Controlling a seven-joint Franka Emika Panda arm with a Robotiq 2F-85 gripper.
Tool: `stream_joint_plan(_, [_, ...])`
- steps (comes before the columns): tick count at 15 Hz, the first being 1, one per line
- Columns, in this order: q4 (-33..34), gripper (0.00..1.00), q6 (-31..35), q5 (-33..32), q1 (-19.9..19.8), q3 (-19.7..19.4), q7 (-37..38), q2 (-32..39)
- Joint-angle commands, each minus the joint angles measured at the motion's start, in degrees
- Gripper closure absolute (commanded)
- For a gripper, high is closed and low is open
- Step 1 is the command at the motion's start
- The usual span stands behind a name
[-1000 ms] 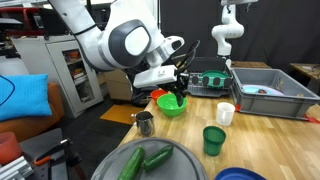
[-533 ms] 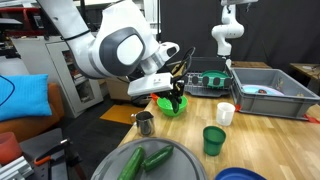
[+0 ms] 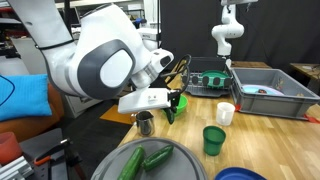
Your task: Remove the zucchini from the green bowl and place it on the grey tray
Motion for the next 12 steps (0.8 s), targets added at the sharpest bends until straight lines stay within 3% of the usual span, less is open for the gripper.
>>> stream_joint_plan(1, [-0.4,0.73,-0.4,1.1,-3.3,3.2,-2.0,-0.3])
stream_joint_plan(7, [-0.3,0.73,-0.4,0.8,-3.7,3.9,-1.9,-0.6])
stream_joint_plan(8, [-0.3,0.93,-0.4,0.8,-3.7,3.9,-1.9,-0.6])
stream_joint_plan(10, [-0.3,0.93,-2.5,2.5,-3.6,3.5,-2.2,-0.8])
stream_joint_plan(11, [-0.2,0.93,-3.2,2.4,-1.1,0.3,-1.0,-0.8])
stream_joint_plan(12, [-0.5,0.93,-4.6,3.3,-0.8,-0.5,-1.0,-1.2])
